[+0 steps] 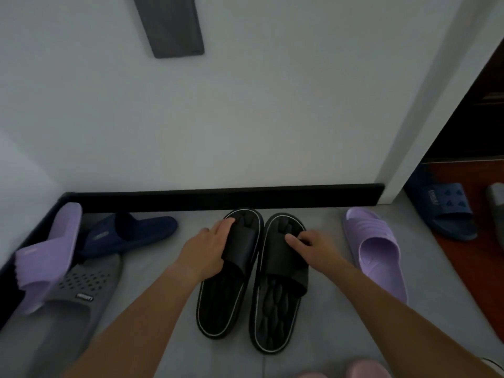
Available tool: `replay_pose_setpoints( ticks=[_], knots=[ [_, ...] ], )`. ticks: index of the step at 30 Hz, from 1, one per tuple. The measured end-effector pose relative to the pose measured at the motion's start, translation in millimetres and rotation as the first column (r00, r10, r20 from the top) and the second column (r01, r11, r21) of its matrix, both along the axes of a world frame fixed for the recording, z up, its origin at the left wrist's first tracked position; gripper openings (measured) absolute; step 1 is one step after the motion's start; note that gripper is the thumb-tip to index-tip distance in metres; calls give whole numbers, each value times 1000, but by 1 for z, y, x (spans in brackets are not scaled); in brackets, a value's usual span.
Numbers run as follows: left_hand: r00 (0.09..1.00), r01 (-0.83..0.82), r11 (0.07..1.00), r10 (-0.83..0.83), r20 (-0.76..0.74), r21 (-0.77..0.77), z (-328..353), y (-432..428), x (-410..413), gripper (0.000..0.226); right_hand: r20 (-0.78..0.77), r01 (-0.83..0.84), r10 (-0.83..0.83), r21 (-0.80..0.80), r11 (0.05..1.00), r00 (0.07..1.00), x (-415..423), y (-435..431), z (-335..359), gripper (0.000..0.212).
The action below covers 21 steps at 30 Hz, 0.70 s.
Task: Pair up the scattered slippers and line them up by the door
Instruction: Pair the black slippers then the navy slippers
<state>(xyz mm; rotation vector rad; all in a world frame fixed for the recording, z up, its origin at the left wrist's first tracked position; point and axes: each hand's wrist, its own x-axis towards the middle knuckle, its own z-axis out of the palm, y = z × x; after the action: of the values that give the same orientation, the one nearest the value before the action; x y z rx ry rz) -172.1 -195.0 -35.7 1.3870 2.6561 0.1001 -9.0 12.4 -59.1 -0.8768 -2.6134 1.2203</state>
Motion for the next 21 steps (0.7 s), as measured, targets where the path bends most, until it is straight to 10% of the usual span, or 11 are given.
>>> replay_pose_setpoints(
  ticks=[21],
  knots=[
    [995,-95,984,94,-15,-151,75,-267,11,84,89,-341,354,-134,931,931,-50,-229,75,54]
  ],
)
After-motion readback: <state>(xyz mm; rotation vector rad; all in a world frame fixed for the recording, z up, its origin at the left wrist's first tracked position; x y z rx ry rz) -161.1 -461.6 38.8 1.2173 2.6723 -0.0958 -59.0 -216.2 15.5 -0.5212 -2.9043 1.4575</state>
